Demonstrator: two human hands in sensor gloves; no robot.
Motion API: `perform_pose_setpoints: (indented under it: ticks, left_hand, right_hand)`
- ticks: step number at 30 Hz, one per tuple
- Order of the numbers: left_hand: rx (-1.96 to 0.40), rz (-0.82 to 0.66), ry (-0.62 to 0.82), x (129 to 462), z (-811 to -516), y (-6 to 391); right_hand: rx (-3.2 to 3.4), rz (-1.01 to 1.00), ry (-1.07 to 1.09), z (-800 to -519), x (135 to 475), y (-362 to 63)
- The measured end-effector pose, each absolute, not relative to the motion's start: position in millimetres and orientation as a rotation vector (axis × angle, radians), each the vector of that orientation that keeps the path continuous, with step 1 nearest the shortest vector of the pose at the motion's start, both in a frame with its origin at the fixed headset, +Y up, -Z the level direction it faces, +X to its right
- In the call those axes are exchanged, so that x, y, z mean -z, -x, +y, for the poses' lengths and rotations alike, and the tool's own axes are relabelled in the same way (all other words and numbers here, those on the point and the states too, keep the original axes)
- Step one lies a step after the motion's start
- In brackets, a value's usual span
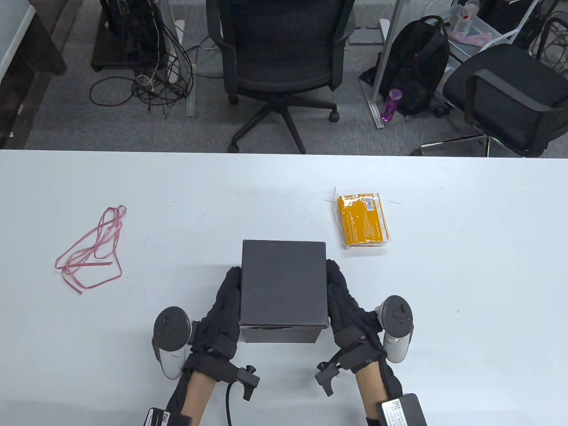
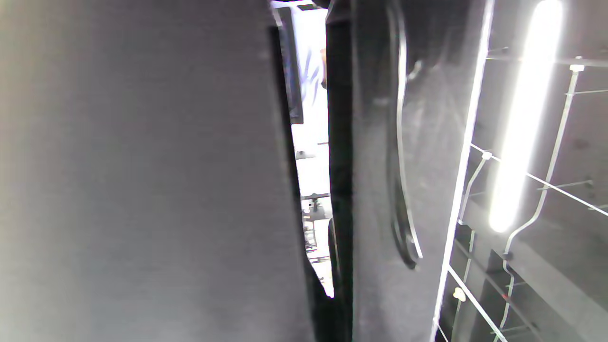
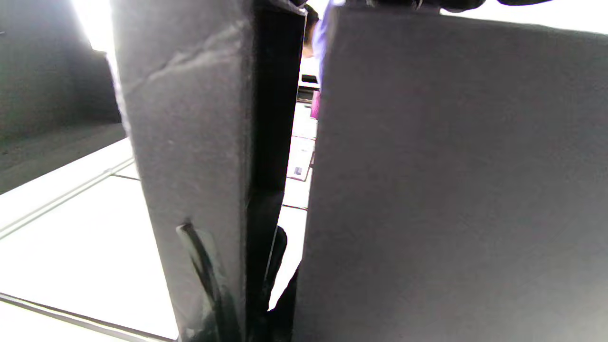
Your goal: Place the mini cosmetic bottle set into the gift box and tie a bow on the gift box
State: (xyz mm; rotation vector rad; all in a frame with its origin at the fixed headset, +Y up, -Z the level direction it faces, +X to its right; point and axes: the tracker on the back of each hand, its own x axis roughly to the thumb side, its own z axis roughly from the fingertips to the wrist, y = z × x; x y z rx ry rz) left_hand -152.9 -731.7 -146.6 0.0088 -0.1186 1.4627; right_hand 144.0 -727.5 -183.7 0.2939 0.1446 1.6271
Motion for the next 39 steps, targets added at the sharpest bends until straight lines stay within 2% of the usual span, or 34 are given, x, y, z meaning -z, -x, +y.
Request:
perform_pose_setpoints:
  ticks: [7, 14, 21, 31, 39]
  left_hand:
    - [-1.433, -0.221, -0.117, 142, -708, 153]
    - [-1.435, -0.266, -0.136, 141, -703, 154]
    - [-1.440, -0.300, -0.147, 139, -701, 152]
    - [-1.461, -0.305, -0.127, 140, -703, 153]
    - [-1.410, -0.299, -0.157, 140, -703, 153]
  right_hand:
    - [-1.780, -0.043, -0.357, -699, 175, -145]
    - [-1.742, -0.055, -0.338, -691, 173, -149]
    - [-1.563, 0.043, -0.343, -692, 175, -152]
    - [-0.970, 0.360, -0.460, -710, 181, -140]
    - [-0.783, 0.315, -0.541, -703, 180, -136]
